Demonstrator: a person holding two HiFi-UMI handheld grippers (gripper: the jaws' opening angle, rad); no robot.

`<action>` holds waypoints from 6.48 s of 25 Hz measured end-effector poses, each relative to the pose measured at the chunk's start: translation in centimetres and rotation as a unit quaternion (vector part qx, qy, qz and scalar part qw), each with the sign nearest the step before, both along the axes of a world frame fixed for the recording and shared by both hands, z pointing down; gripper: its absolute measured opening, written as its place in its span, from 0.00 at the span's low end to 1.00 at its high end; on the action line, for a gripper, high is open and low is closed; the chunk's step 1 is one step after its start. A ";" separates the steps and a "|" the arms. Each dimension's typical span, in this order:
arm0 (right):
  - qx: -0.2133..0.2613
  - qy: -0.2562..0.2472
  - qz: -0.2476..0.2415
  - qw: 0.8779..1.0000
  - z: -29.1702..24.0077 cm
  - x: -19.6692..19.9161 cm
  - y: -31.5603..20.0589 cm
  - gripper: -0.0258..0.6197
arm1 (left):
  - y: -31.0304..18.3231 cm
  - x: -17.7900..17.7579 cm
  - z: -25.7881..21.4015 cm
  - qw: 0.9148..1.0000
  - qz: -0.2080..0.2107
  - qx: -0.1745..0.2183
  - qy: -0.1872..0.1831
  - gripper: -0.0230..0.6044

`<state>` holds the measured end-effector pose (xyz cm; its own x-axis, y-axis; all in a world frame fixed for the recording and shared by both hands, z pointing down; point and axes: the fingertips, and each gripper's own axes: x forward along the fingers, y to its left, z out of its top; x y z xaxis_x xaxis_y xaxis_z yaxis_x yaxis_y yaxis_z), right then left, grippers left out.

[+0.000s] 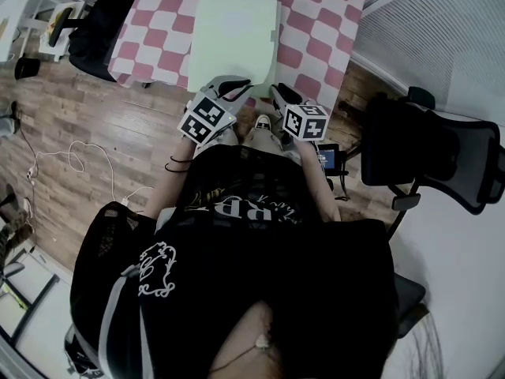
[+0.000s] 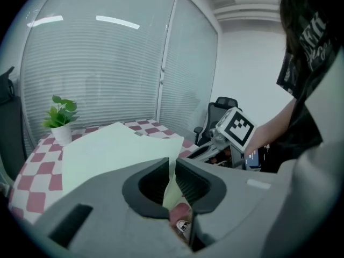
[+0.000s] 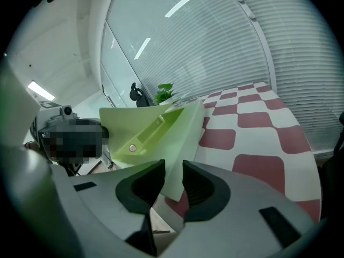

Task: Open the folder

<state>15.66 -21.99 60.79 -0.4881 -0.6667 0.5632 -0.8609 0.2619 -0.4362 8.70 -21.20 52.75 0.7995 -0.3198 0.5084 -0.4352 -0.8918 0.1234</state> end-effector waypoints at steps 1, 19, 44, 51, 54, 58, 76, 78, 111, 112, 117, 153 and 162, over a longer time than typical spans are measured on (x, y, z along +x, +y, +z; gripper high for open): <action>0.000 0.001 0.001 1.000 0.0 0.0 0.0 0.19 | -0.2 -0.2 -0.5 1.000 -0.004 0.002 0.007 0.11; -0.005 0.010 0.020 1.000 -0.1 0.0 0.0 0.19 | -1.6 -12.2 -8.7 0.972 -0.193 0.121 0.063 0.11; -0.017 0.035 0.107 0.994 -0.4 -0.5 0.1 0.13 | -6.0 -39.3 5.2 0.869 -0.491 -0.047 -0.029 0.21; -0.016 0.051 0.128 0.990 -0.3 -0.5 0.2 0.11 | -6.5 -41.2 11.7 0.854 -0.504 -0.125 -0.032 0.24; -0.016 0.056 0.136 0.989 -0.3 -0.4 0.2 0.11 | -6.7 -41.3 13.4 0.848 -0.506 -0.151 -0.041 0.25; -0.017 0.063 0.143 0.988 -0.4 -0.5 0.3 0.11 | -6.7 -41.5 14.6 0.845 -0.507 -0.166 -0.030 0.26; 0.068 0.089 0.148 0.983 -6.9 -2.4 -1.6 0.11 | -6.5 -40.8 6.6 0.879 -0.464 -0.084 0.068 0.30; 0.094 0.073 0.130 0.984 -8.7 -4.2 -1.9 0.11 | -6.4 -40.4 5.5 0.887 -0.450 -0.072 0.070 0.32; 0.112 0.063 0.066 0.990 -11.2 -8.5 11.1 0.10 | 4.2 -21.0 -1.0 0.977 -0.178 -0.048 0.106 0.33; 0.114 0.065 0.062 0.989 -11.3 -8.2 12.0 0.10 | 4.9 -20.2 -1.4 0.978 -0.172 -0.045 0.107 0.33; 0.129 0.066 0.043 0.989 -12.0 -6.6 16.4 0.10 | 9.5 -16.0 -3.3 0.981 -0.152 -0.032 0.117 0.33; 0.220 0.033 -0.065 0.973 -15.8 -8.7 38.5 0.10 | 37.9 -8.2 -8.4 0.984 -0.118 0.019 0.129 0.33; 0.215 0.036 -0.091 0.972 -15.4 -10.8 38.8 0.10 | 38.7 -10.4 -7.9 0.980 -0.146 0.015 0.135 0.33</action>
<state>4.85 16.81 45.38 -0.5903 -0.7538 0.2887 -0.8071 0.5577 -0.1940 -1.72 17.49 44.82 0.7758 -0.5669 0.2770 -0.6275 -0.7391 0.2449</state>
